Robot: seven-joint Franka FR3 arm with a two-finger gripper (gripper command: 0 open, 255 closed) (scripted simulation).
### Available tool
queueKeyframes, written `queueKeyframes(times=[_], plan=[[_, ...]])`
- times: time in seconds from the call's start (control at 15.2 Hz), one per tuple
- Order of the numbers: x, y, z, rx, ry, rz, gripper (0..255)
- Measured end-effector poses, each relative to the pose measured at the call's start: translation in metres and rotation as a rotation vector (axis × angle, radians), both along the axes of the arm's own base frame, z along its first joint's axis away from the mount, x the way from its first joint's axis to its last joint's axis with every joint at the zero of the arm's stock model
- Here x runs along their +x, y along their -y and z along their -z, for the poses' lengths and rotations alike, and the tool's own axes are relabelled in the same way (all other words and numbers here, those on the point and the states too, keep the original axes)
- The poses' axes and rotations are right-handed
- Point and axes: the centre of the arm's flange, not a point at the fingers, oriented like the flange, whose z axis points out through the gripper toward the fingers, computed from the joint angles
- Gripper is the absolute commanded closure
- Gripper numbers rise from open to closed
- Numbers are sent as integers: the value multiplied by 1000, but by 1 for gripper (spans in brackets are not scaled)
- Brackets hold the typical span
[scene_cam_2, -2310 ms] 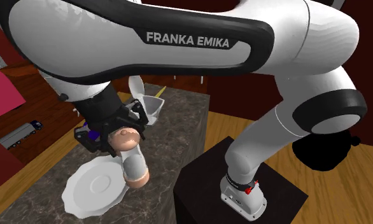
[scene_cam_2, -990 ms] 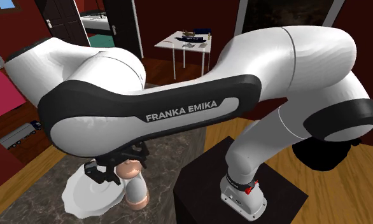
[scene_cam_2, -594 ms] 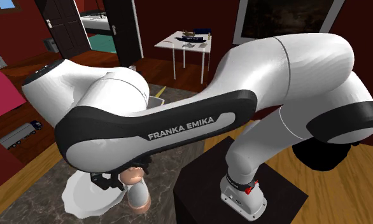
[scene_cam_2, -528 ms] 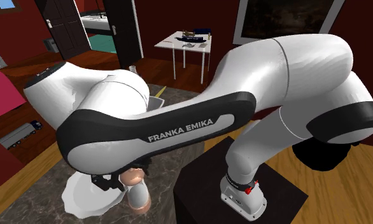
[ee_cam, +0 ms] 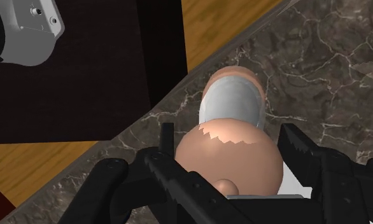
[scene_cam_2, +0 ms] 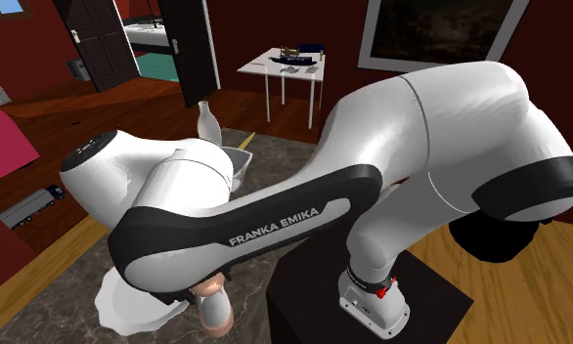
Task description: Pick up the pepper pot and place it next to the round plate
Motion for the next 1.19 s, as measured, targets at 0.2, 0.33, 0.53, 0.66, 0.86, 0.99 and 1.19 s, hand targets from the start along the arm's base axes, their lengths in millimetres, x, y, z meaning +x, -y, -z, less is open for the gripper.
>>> queueKeyframes(times=[0.2, 0.33, 0.53, 0.66, 0.86, 0.99, 1.19], plan=[[0, 1, 17, 0, 0, 0, 255], [1, 2, 27, 0, 0, 0, 255], [0, 1, 44, 0, 0, 0, 255], [1, 1, 53, 0, 0, 0, 255], [1, 0, 71, 0, 0, 0, 255], [1, 1, 77, 0, 0, 0, 255], [1, 1, 78, 0, 0, 0, 255]])
